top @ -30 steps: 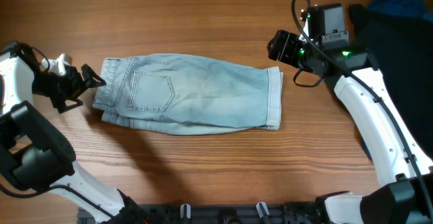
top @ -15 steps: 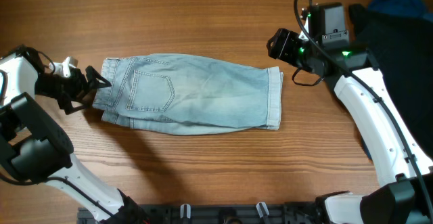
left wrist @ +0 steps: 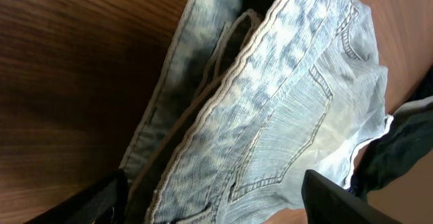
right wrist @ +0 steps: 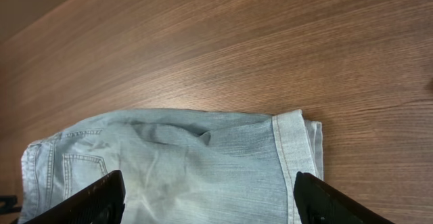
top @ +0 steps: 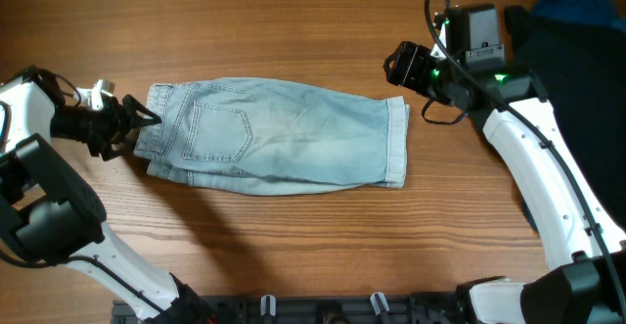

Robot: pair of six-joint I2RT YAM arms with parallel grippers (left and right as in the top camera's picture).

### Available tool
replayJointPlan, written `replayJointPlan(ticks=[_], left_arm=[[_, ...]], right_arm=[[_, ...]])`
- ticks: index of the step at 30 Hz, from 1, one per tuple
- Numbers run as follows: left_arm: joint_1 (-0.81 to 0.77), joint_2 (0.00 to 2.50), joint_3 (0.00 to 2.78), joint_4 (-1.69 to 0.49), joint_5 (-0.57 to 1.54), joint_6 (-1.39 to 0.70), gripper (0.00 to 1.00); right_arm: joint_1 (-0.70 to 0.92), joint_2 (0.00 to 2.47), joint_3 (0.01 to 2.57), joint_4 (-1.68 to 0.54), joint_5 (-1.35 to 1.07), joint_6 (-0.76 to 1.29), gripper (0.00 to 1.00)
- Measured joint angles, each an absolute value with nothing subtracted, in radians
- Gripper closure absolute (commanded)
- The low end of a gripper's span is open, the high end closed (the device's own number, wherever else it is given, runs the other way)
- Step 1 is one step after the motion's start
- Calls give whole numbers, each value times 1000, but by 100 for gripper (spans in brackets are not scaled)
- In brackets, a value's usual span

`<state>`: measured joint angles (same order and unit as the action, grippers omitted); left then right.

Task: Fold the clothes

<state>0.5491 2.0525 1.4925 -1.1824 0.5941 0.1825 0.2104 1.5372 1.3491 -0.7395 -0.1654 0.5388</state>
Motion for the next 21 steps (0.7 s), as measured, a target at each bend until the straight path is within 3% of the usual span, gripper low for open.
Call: replayJointPlan(ticks=[4,8,14,21], left_arm=[[549,2053,1493,-1193,593,183,20],[549,2053,1489,-1197,585,183,29],[549,2053,1479,-1227,578,178,32],[549,2053,1472,-1238,573,176,50]], right_arm=[[210,1537,1349,-739,-165,539,20],[210,1537,1349,-739,-165,539,20],[210,1537,1349,-739,-165,539,20],[210,1537,1349,-739,-165,539,20]])
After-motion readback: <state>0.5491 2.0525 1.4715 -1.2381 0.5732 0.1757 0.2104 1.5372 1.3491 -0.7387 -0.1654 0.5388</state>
